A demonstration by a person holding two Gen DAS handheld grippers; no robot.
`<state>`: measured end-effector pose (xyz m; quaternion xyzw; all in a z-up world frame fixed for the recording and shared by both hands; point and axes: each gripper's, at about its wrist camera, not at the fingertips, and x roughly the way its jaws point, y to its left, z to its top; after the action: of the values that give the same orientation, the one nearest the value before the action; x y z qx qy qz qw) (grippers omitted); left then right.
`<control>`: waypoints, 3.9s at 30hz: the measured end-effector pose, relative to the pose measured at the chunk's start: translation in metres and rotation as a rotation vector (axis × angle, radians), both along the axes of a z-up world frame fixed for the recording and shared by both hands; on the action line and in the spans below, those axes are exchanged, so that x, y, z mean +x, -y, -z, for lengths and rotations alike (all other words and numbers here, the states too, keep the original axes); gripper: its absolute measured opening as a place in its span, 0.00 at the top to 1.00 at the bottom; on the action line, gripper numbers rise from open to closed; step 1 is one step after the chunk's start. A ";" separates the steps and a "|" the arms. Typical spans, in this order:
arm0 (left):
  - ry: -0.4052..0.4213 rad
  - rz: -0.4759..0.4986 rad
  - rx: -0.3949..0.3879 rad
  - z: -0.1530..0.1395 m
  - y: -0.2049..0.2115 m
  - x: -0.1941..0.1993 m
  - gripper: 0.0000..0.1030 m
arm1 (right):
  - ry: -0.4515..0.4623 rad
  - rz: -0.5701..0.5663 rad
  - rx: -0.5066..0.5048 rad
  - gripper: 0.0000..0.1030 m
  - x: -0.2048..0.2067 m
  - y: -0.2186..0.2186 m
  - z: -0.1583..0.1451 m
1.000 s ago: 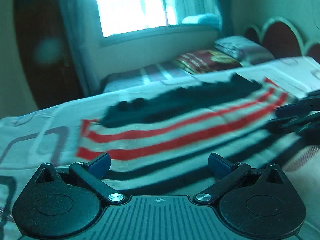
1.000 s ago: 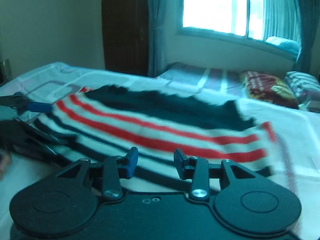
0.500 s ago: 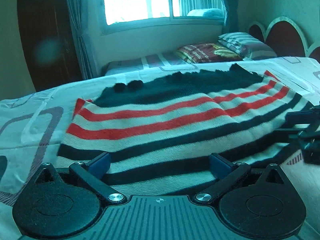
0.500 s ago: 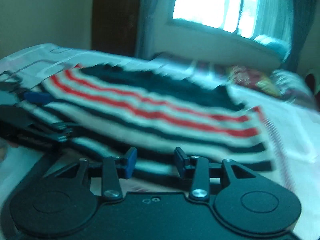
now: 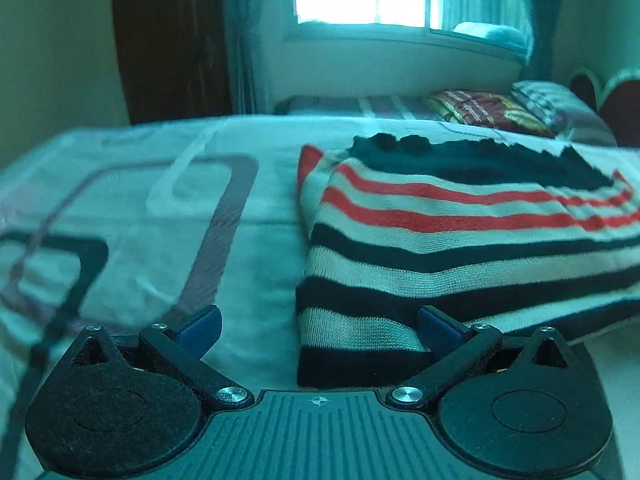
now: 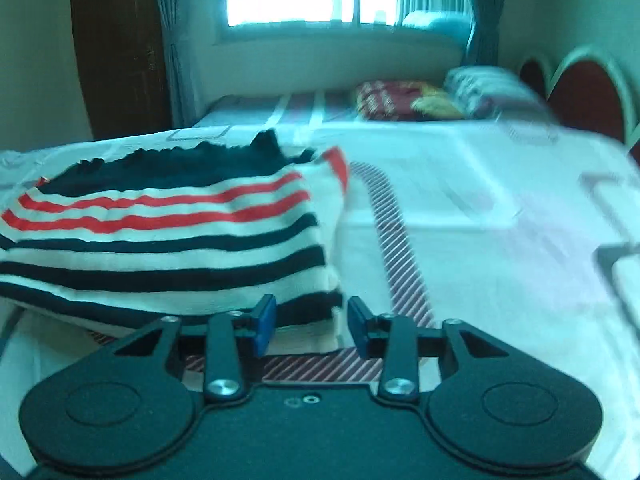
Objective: Fold small clothes
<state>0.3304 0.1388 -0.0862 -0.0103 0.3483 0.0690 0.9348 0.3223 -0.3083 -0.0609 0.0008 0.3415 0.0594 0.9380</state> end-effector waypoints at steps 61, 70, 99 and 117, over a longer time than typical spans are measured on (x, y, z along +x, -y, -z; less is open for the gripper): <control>0.114 -0.291 -0.806 0.022 -0.049 -0.041 0.34 | -0.005 -0.097 0.129 0.77 -0.019 -0.047 -0.025; 0.205 -0.323 -0.915 0.038 -0.038 -0.001 0.34 | -0.015 -0.160 0.197 0.77 0.018 -0.075 -0.018; 0.251 -0.044 -0.932 -0.024 -0.032 0.035 0.81 | 0.013 -0.267 0.096 0.95 0.065 -0.136 0.020; -0.093 0.647 -0.418 -0.068 0.261 0.089 0.21 | 0.074 0.272 0.602 0.39 -0.045 0.119 -0.035</control>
<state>0.4198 -0.1220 -0.0177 -0.0870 0.3823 -0.3016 0.8691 0.2772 -0.4275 -0.0256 0.3215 0.2711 0.0318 0.9067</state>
